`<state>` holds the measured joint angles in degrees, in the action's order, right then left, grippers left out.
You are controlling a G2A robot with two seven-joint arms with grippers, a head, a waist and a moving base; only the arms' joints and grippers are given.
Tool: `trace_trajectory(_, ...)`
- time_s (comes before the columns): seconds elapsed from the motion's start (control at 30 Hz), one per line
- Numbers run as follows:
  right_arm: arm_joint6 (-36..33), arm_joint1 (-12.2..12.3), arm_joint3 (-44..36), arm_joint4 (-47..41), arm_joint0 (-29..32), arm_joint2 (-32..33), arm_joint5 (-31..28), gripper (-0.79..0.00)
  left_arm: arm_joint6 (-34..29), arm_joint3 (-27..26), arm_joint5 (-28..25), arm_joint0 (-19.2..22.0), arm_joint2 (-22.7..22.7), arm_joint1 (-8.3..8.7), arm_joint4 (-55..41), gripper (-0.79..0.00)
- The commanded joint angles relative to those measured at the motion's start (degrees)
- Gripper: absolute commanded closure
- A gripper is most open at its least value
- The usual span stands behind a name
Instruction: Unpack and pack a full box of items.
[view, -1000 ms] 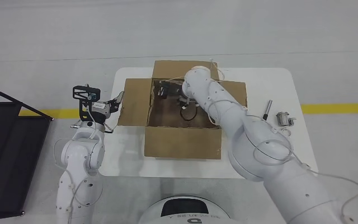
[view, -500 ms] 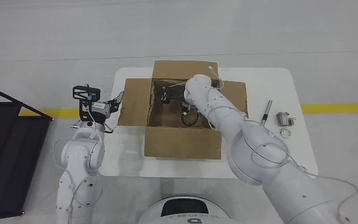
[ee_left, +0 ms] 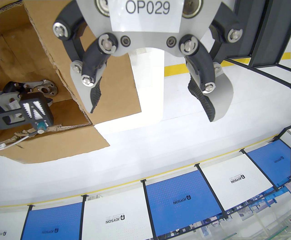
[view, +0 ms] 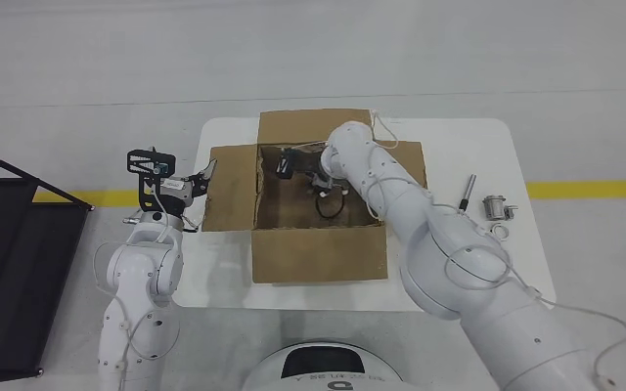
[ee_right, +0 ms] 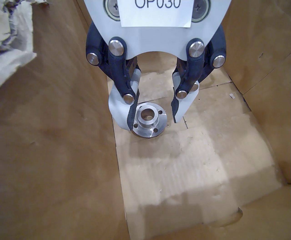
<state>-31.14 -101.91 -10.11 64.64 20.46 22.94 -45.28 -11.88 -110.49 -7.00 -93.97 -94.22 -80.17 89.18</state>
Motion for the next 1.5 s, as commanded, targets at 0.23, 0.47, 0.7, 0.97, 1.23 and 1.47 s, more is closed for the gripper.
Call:
trace_trajectory(0.23,0.5,0.2,-0.4,1.3,1.5,-0.1,3.4,-0.342,0.0,0.0,0.0,0.0,0.0,0.00,0.0,-0.785)
trace_trajectory(0.47,0.7,0.3,-0.1,1.4,2.1,0.2,5.0,-0.314,0.0,0.0,0.0,0.0,0.0,0.00,0.0,-0.785)
trace_trajectory(0.7,0.7,0.3,-0.1,1.4,2.1,0.2,5.0,-0.314,0.0,0.0,0.0,0.0,0.0,0.00,0.0,-0.785)
trace_trajectory(0.97,0.7,0.3,-0.1,1.4,2.1,0.2,5.0,-0.314,0.0,0.0,0.0,0.0,0.0,0.00,0.0,-0.785)
trace_trajectory(1.23,0.7,0.3,-0.1,1.4,2.1,0.2,5.0,-0.314,0.0,0.0,0.0,0.0,0.0,0.00,0.0,-0.785)
trace_trajectory(1.47,0.7,0.3,-0.1,1.4,2.1,0.2,5.0,-0.314,0.0,0.0,0.0,0.0,0.0,0.00,0.0,-0.785)
